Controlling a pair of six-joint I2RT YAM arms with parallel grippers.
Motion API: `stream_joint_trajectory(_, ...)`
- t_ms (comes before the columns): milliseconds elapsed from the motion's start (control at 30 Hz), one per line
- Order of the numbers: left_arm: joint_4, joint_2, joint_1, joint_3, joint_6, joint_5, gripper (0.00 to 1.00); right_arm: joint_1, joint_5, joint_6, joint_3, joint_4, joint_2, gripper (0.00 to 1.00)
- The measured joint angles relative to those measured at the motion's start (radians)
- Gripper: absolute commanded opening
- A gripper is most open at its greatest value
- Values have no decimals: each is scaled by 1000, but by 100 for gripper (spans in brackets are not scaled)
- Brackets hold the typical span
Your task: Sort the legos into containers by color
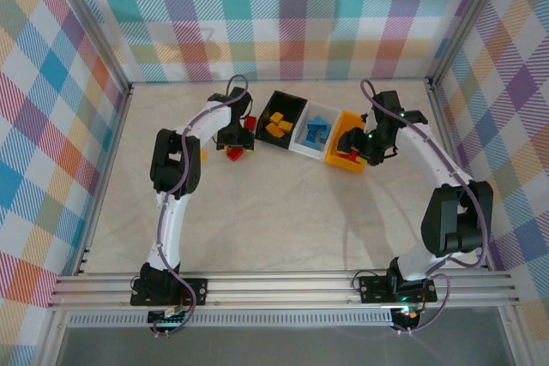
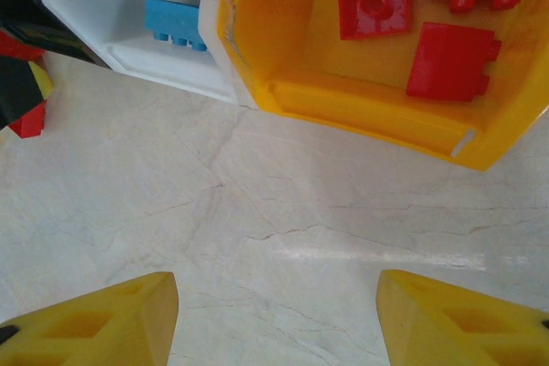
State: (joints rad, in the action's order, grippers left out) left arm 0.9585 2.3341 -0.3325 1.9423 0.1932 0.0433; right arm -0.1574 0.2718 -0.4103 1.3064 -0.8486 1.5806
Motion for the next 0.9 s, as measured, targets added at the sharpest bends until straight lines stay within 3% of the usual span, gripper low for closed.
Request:
stream_joint_trajectory(333, -63, -95, -7, -162, 26, -5, 41, 0, 14, -1, 1, 8, 21, 62)
stream_joint_trajectory(667, -42, -198, -45, -272, 79, -68, 32, 0, 17, -1, -55, 25, -31, 62)
stream_joint_trajectory(900, -16, -254, -120, -216, 132, -134, 31, 0, 17, -1, -98, 23, -130, 62)
